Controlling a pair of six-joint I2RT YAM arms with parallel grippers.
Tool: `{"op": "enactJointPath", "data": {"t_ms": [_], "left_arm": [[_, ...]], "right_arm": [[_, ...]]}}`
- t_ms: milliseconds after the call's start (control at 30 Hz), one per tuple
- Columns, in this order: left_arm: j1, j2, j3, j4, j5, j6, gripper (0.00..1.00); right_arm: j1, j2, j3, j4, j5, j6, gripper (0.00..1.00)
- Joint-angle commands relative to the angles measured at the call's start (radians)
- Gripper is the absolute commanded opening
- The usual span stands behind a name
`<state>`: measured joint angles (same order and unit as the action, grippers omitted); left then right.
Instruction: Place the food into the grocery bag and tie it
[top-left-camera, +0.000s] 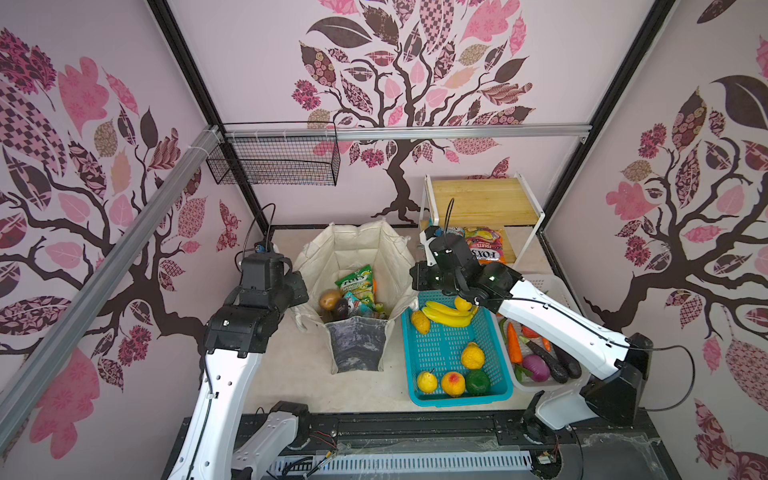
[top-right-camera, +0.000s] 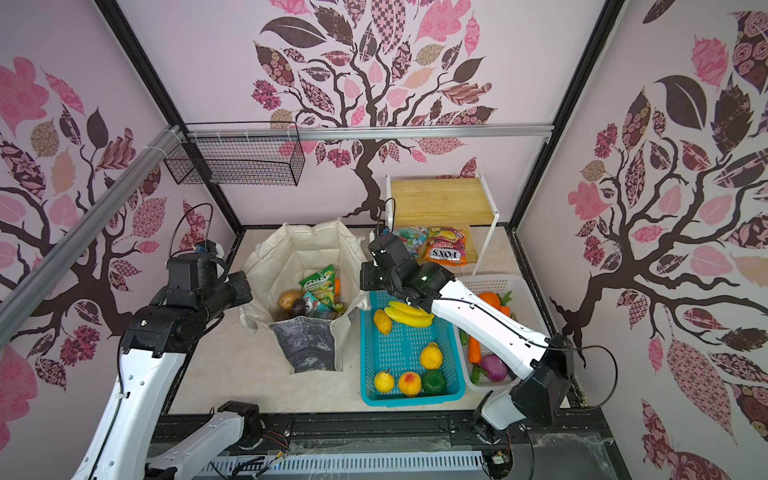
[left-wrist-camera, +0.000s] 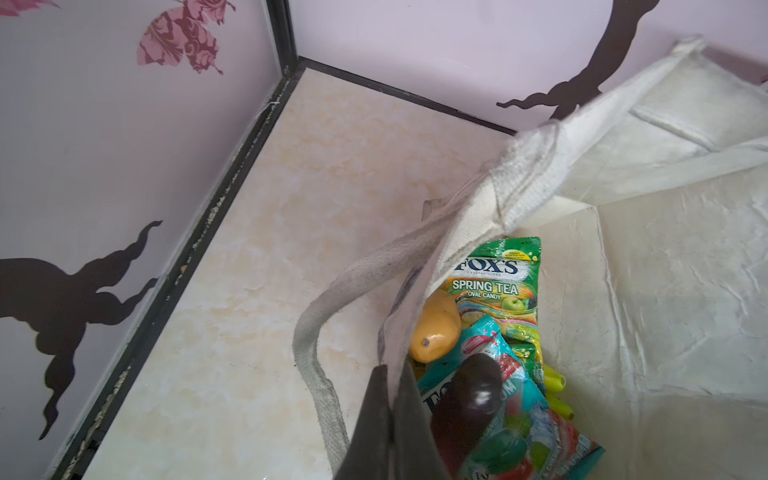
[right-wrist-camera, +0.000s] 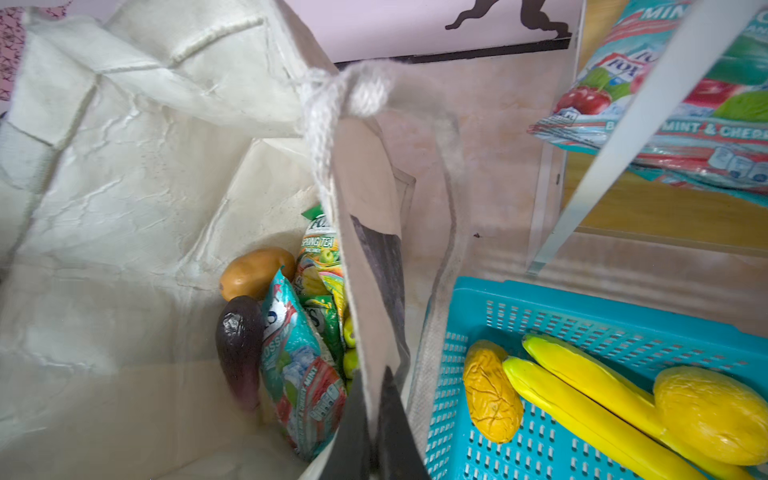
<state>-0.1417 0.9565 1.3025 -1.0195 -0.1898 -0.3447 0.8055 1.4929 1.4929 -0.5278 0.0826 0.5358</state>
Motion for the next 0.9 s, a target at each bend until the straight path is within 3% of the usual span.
{"op": "enactJointPath", "data": {"t_ms": [0, 267, 500, 600, 733, 767, 867], "left_arm": [[0.007, 0.013, -0.014, 0.121, 0.098, -0.031, 0.0], [-0.003, 0.077, -0.086, 0.204, 0.235, -0.058, 0.0], [-0.006, 0.053, -0.114, 0.202, 0.195, -0.038, 0.03], [0.014, 0.038, -0.097, 0.2, 0.197, -0.042, 0.26], [0.055, 0.046, 0.03, 0.169, 0.192, -0.05, 0.78], [0.06, 0.053, 0.072, 0.16, 0.177, -0.059, 0.87], [0.063, 0.062, 0.15, 0.135, 0.121, -0.086, 0.95]], "right_arm": [[0.027, 0.052, 0.086, 0.056, -0.004, -0.002, 0.0], [0.131, 0.224, 0.197, 0.076, 0.028, 0.016, 0.0], [0.116, 0.233, 0.191, 0.041, 0.09, 0.015, 0.0], [0.079, 0.182, 0.111, 0.107, 0.024, 0.04, 0.0], [0.035, 0.129, 0.019, 0.141, -0.002, 0.057, 0.0], [0.025, 0.115, -0.011, 0.161, -0.015, 0.062, 0.0], [0.01, 0.082, -0.072, 0.198, -0.039, 0.072, 0.0]]}}
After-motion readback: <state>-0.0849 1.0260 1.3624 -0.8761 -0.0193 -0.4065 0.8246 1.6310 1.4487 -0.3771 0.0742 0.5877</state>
